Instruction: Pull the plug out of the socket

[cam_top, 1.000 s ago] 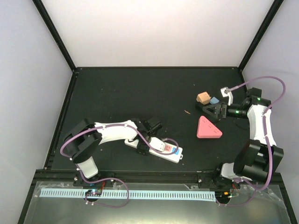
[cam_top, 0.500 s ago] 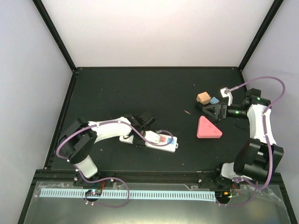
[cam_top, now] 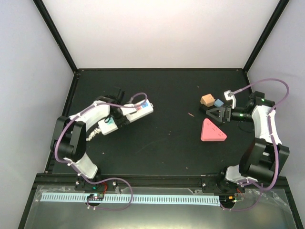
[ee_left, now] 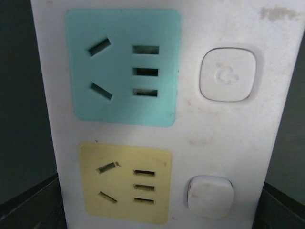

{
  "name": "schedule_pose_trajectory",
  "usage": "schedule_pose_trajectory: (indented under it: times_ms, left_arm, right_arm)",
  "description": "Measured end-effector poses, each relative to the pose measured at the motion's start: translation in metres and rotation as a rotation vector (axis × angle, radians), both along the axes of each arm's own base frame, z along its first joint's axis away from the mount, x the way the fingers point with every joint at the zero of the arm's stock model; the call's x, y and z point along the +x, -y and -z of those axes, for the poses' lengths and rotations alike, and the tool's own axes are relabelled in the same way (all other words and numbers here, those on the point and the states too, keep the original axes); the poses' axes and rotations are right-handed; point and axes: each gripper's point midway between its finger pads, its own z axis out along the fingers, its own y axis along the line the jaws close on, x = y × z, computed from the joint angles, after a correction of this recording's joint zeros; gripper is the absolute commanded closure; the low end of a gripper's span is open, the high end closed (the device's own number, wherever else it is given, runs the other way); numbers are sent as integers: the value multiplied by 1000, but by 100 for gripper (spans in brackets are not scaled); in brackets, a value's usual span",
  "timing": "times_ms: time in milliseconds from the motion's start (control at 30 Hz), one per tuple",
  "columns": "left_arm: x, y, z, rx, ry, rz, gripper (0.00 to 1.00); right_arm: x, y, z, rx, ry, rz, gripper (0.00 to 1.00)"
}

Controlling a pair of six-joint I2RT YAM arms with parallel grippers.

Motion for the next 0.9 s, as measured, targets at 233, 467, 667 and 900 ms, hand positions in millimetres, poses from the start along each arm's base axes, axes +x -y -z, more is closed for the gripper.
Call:
schedule_pose_trajectory:
  times_ms: [233,467,667,900]
  left_arm:
    - [29,-63,1,-25,-38,-258,50]
    - [56,-130,17,-47,-81,-485,52]
    - [85,-182,27,-83,-88,-656,51]
    - [83,-208,37,-88,-100,-740,43]
  right_arm:
    - [-1,-3,0,1,1,-11,0]
    - [-1,-5,2,4,-9,-21,0]
    - [-1,-7,2,5,-9,-27,0]
    - [-1,-8,3,3,-8,-31,0]
